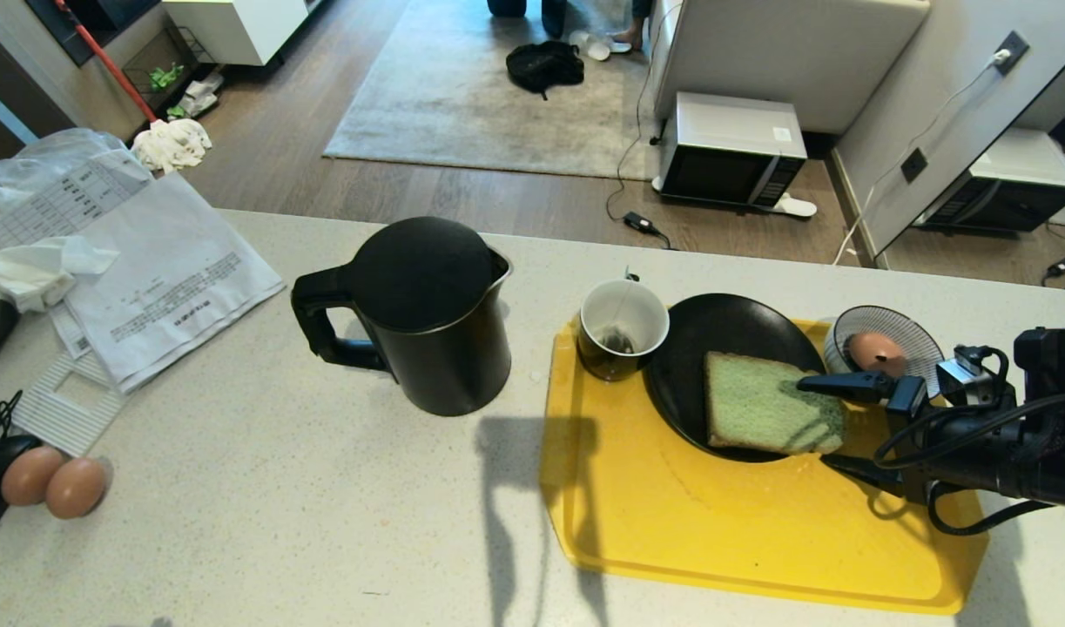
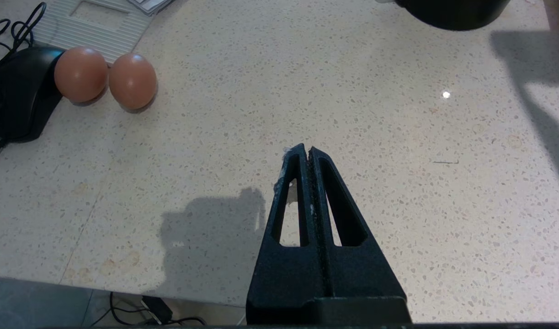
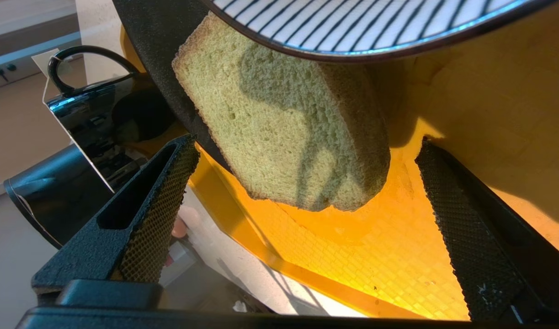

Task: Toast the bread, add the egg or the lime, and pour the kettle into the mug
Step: Pick up the bread slice

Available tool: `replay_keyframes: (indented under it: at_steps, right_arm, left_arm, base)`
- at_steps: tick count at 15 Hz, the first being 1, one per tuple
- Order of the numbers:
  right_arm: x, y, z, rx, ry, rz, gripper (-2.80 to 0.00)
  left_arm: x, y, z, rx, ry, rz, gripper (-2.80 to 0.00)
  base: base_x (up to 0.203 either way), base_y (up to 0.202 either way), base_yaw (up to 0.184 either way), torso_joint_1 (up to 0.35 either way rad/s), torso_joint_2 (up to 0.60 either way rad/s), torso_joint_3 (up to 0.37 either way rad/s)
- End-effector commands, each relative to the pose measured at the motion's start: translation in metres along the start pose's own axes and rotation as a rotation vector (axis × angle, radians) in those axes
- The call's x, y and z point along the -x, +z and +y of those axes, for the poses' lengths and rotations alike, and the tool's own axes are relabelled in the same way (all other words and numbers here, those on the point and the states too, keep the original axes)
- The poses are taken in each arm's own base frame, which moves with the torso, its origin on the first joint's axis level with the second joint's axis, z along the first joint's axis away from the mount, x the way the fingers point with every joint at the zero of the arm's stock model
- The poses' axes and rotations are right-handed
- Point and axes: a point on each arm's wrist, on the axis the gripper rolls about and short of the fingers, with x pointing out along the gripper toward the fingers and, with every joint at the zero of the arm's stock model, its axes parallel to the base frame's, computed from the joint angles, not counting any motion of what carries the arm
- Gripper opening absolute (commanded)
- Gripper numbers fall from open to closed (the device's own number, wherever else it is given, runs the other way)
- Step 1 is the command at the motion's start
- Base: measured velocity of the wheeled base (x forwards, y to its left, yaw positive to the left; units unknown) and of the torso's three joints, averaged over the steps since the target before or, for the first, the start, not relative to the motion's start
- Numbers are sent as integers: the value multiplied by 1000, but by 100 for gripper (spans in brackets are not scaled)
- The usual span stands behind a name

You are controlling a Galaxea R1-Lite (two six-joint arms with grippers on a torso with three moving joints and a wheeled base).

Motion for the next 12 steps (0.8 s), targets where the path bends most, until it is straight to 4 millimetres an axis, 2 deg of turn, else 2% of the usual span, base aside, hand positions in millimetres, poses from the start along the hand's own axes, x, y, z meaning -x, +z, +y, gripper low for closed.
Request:
replay_keyframes:
  at_steps: [1, 12]
  right_arm:
    - [-1, 0, -1, -8, -2, 4, 0]
    - [-2, 4, 4, 13, 38, -6, 0]
  left_arm:
    - [0, 0, 0, 0, 0, -1, -280]
    - [0, 0, 0, 0, 1, 0, -280]
  base:
    - [0, 0, 0, 0, 0, 0]
    - [0, 0, 0, 0, 0, 0]
